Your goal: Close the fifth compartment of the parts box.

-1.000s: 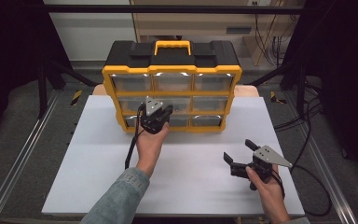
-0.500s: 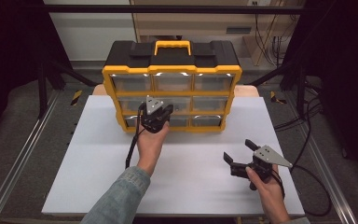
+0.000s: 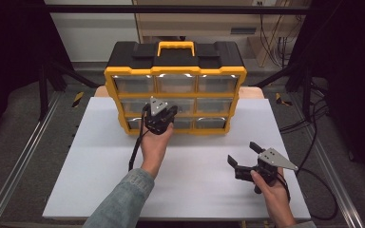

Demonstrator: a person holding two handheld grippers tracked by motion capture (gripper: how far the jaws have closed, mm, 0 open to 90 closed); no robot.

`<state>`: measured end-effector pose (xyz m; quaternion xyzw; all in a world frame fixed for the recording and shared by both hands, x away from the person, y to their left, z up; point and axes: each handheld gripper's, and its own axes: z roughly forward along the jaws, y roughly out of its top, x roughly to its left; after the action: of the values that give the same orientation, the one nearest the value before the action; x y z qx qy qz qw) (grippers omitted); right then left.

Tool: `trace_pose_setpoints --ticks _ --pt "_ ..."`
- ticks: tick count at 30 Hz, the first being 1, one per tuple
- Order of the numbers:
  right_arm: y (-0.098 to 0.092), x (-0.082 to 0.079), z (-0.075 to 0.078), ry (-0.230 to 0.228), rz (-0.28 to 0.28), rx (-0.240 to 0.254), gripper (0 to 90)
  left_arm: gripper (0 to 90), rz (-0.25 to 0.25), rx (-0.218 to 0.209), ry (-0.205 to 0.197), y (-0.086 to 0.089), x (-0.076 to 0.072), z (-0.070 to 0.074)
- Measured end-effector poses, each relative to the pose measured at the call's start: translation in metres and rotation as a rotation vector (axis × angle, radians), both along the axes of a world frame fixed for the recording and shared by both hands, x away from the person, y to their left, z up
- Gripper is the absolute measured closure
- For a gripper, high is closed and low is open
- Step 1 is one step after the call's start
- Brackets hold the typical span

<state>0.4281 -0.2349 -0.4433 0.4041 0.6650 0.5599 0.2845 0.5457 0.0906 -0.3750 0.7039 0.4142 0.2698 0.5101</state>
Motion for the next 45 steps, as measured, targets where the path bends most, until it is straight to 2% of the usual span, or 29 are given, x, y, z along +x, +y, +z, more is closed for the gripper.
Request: trace_pose_setpoints --ticks 16,30,45 --pt "0.0 0.0 0.0 0.0 0.004 -0.004 2.2 89.6 -0.002 -0.005 0.001 -0.003 0.003 0.0" --pt "0.0 0.0 0.0 -0.002 0.003 -0.001 2.2 89.6 0.006 0.007 -0.005 -0.004 0.007 0.0" --pt "0.0 0.0 0.0 0.002 0.006 -0.001 2.3 89.8 0.003 -0.003 -0.001 -0.005 0.011 0.002"
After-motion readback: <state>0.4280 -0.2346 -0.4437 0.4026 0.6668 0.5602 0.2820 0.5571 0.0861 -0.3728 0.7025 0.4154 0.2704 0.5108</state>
